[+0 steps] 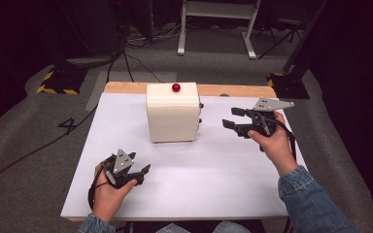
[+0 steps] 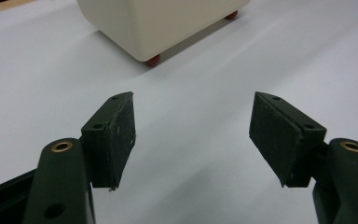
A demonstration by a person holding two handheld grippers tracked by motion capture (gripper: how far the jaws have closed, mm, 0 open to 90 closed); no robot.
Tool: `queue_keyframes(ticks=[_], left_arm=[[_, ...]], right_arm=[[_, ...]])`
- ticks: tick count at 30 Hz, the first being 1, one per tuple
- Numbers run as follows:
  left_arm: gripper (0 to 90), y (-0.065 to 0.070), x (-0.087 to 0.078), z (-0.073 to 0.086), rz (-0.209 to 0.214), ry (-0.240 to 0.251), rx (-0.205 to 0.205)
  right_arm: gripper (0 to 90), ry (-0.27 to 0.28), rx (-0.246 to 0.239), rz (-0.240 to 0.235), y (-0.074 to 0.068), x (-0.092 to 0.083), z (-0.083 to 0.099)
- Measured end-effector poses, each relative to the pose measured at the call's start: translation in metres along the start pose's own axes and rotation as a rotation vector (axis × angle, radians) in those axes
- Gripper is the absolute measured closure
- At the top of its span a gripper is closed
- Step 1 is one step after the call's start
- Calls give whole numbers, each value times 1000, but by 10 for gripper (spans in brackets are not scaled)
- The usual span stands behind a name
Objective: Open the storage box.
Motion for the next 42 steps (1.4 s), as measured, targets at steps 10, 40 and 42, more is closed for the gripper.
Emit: queue_keyframes(ticks=[10, 40, 42], left_arm=[[280, 0, 12, 10, -13, -112, 48], [278, -3, 13, 16, -13, -109, 38], [278, -3, 13, 16, -14, -110, 36]], right_arm=[[389, -18, -40, 113, 12, 40, -28], [458, -97, -174, 56, -41, 76, -32], [434, -95, -182, 43, -56, 71, -29]])
Point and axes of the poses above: each handheld gripper's, and its own axes: x roughly forward along the jaws, z roughly out of its underside, y roughly to its right, the point moved 4 cm from there along x, roughly forward along the jaws, and after that the axes turned 1 degree about x, right-handed, at the moved point
